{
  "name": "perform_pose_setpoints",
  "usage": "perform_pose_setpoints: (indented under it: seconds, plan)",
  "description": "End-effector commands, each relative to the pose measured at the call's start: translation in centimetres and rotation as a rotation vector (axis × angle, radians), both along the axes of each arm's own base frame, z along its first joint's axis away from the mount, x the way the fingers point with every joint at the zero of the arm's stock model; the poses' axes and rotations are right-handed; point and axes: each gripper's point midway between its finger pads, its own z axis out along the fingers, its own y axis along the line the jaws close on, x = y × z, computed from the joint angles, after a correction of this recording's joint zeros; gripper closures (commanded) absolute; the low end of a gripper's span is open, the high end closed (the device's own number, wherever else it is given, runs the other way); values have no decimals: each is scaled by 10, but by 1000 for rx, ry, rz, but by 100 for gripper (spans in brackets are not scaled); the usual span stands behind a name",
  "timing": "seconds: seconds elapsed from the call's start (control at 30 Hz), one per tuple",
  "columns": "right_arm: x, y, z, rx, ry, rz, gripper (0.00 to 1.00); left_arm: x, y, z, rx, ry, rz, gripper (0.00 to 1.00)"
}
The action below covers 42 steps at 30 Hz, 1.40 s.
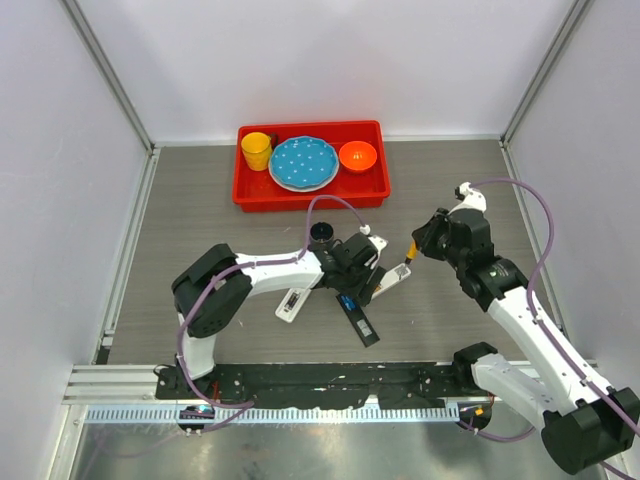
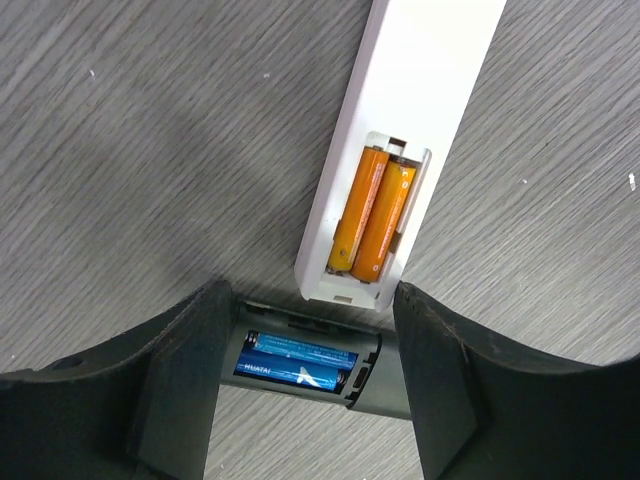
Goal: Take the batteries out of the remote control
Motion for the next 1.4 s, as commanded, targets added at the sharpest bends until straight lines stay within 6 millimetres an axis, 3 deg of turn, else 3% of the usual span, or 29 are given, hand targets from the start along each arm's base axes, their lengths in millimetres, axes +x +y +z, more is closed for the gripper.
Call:
perform_pose_setpoints:
  seconds: [0.0, 0.2, 0.43, 0.67, 0.9, 1.07, 1.17, 1.23, 1.27, 1.3, 1.37]
  plan:
    - [15, 10, 21, 52, -90, 20, 99, -4, -5, -12, -11, -2, -33, 32]
    - [19, 14, 13, 61, -78, 30, 99, 0, -17, -11, -27, -4, -67, 45]
    - [23, 17, 8, 64, -75, 38, 99, 1, -13, -10, -9, -19, -80, 72]
    - [30, 22, 0, 63, -64, 51, 99, 8, -5, -8, 4, -24, -49, 77]
    - [51, 27, -6, 45, -55, 55, 99, 24, -8, 9, -42, -25, -29, 77]
    - [57, 29, -12, 31, -14, 68, 99, 14, -18, 13, -87, 32, -50, 74]
    - [52, 35, -2, 78, -20, 82, 99, 5, -22, 16, -132, 69, -52, 56]
    - [41, 38, -6, 115, -18, 106, 99, 5, -26, 21, -172, 56, -58, 43]
    - [38, 38, 5, 150, -68, 94, 99, 4, -24, 19, -172, 48, -69, 41]
    - [30, 34, -11, 156, -58, 80, 99, 5, -24, 22, -178, 34, -70, 40]
    - [26, 33, -10, 191, -98, 65, 99, 8, -19, 22, -155, -9, -67, 36]
